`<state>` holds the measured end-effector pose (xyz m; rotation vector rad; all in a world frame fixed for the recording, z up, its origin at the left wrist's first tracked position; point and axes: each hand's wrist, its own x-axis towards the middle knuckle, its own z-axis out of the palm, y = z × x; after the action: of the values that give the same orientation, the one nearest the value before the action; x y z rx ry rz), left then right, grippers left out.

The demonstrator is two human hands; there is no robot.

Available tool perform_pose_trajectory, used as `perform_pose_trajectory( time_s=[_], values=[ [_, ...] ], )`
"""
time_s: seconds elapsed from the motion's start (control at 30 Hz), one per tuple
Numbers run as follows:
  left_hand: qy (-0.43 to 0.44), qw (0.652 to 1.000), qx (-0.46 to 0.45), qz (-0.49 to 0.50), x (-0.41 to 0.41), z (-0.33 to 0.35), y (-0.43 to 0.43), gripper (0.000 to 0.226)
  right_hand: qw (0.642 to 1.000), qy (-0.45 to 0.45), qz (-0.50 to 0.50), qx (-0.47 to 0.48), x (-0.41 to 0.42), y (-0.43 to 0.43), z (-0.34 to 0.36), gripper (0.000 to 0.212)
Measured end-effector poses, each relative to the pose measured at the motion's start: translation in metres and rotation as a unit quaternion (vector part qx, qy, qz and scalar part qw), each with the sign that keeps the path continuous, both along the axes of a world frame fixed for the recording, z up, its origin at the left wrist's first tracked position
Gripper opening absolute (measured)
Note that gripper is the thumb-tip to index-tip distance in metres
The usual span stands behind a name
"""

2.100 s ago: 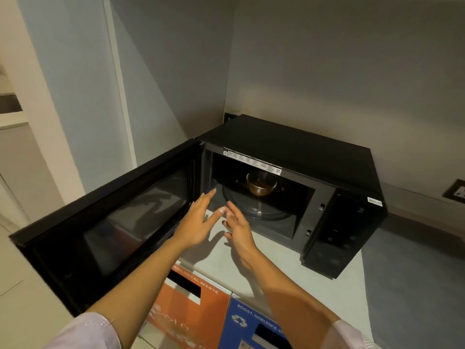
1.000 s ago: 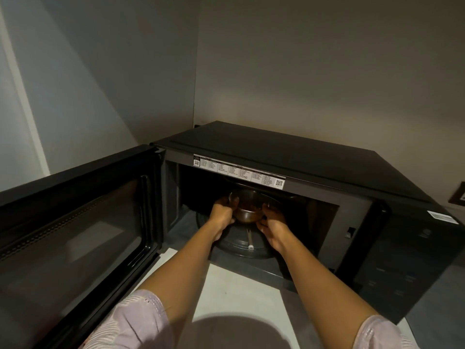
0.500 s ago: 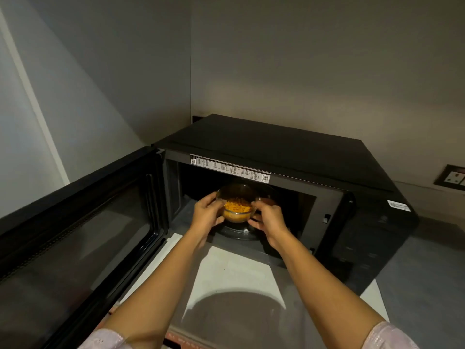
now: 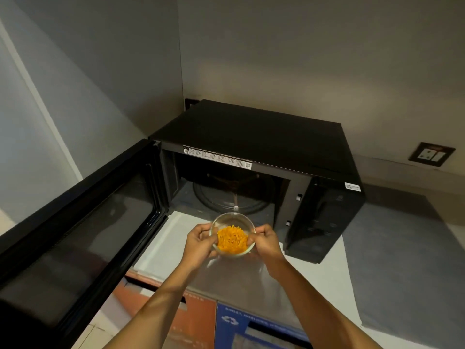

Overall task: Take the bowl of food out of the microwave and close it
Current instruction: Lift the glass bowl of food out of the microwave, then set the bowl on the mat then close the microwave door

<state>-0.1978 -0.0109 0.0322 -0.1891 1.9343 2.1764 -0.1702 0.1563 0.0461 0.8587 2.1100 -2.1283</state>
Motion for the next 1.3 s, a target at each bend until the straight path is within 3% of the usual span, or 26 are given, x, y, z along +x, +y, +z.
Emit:
perform_pose_trajectory(
  time_s=[0.17, 0.3, 0.5, 0.8, 0.9, 1.1, 1.3],
  values=[
    [-0.017, 0.997, -0.008, -0.075, 0.034, -0.015, 0.013, 0.054, 0.999, -0.031, 0.010, -0.012, 0.041, 0.024, -0.010, 0.024],
    [-0.034, 0.993, -0.015, -0.114, 0.050, -0.027, 0.042, 0.050, 0.998, -0.059, 0.007, 0.012, 0.072, 0.054, -0.014, 0.026],
    [-0.037, 0.972, -0.038, -0.231, 0.077, -0.040, 0.093, 0.038, 0.997, -0.071, -0.020, -0.025, 0.128, 0.110, -0.015, 0.020],
    [0.018, 0.939, -0.062, -0.338, 0.100, -0.021, 0.201, 0.037, 0.993, -0.067, -0.100, -0.021, 0.184, 0.206, 0.009, 0.036],
    [0.035, 0.932, -0.052, -0.358, 0.098, -0.011, 0.241, 0.046, 0.989, -0.057, -0.131, -0.022, 0.193, 0.242, 0.020, 0.038],
    [0.030, 0.922, -0.055, -0.381, 0.081, 0.004, 0.328, 0.035, 0.976, -0.026, -0.213, -0.031, 0.189, 0.307, 0.023, 0.033],
    [0.061, 0.924, -0.134, -0.353, 0.054, -0.007, 0.408, 0.034, 0.944, -0.017, -0.330, -0.003, 0.159, 0.349, 0.016, 0.023]
  ],
)
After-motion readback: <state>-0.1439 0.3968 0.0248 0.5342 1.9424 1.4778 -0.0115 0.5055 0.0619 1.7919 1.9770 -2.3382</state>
